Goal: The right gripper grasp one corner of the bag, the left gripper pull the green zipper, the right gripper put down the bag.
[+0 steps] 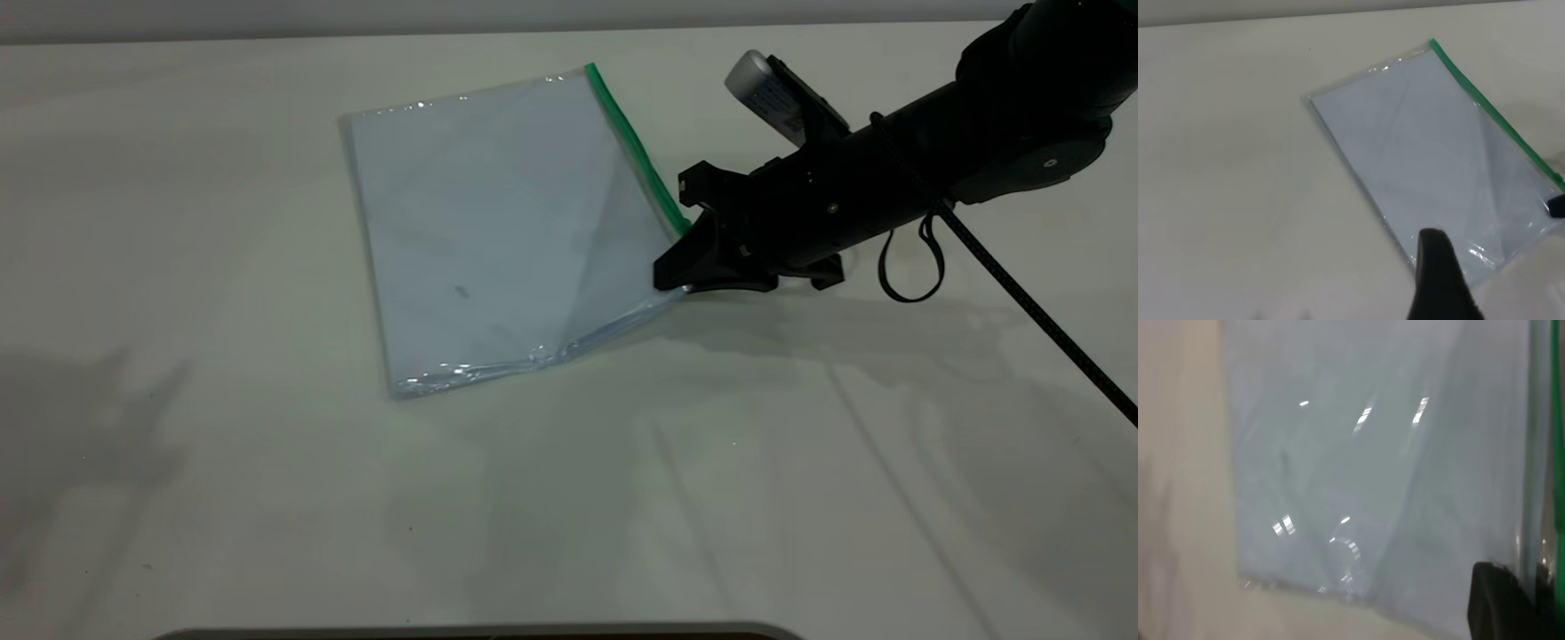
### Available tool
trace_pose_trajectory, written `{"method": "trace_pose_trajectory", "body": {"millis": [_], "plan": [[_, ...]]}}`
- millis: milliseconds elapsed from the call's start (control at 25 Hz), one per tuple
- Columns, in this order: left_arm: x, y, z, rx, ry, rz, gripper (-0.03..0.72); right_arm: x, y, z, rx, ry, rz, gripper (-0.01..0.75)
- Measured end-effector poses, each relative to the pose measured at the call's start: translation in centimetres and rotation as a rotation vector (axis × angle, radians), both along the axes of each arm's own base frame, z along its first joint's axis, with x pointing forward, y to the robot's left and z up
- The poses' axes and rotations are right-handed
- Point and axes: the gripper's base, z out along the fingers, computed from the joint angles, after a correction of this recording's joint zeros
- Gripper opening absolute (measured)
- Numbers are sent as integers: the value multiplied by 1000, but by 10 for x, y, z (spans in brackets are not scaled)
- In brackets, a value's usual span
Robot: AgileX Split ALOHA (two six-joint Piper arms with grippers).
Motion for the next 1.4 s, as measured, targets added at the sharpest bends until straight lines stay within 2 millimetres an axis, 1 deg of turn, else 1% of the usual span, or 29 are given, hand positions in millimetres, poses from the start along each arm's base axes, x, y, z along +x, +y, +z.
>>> {"method": "trace_pose_trajectory", "body": {"millis": [80,200,280,320,400,480,520,560,600,640,720,760,840,920,1000,1040,1160,1200,1280,1320,1400], "plan": [[0,0,0,0,-1,2,511,-4,3,4,22,-3,87,33],[0,0,0,1,-1,2,511,-14,2,12,-7,27,250,33],[2,0,-2,0,8,3,511,-15,-8,22,-73,17,354,33],[3,1,-4,0,13,5,511,-13,-18,27,-111,6,379,33],[8,1,-8,-8,26,8,511,1,-41,44,-175,-42,347,33],[13,1,-13,-20,31,-1,511,24,-61,64,-213,-120,251,33],[17,0,-15,-28,32,-9,511,37,-69,76,-216,-167,215,33],[22,-1,-17,-24,27,-31,511,46,-72,86,-206,-207,198,33],[28,-4,-17,-24,11,-56,511,54,-71,97,-183,-243,200,33],[37,-7,-17,-34,0,-76,511,59,-66,106,-150,-265,219,33],[55,-17,-20,-40,-21,-136,511,60,-50,118,-85,-280,279,33],[65,-22,-19,-44,-38,-165,511,57,-39,121,-57,-278,316,33],[86,-37,-26,-43,-48,-240,511,50,-17,123,-27,-273,379,33],[106,-53,-32,-33,-69,-320,511,44,-1,123,-15,-271,426,33],[125,-71,-45,-23,-65,-423,511,40,10,124,-9,-275,455,33],[133,-79,-49,-17,-72,-473,511,38,14,124,-3,-273,466,33],[156,-103,-74,-54,-32,-645,511,35,20,125,10,-271,489,33],[163,-109,-78,-67,-30,-695,511,34,20,125,11,-273,493,33],[174,-120,-96,-106,1,-792,511,35,19,125,10,-279,497,33],[179,-124,-102,-115,0,-830,511,35,17,125,9,-280,493,33],[187,-132,-120,-138,22,-891,511,37,13,125,7,-282,483,33]]}}
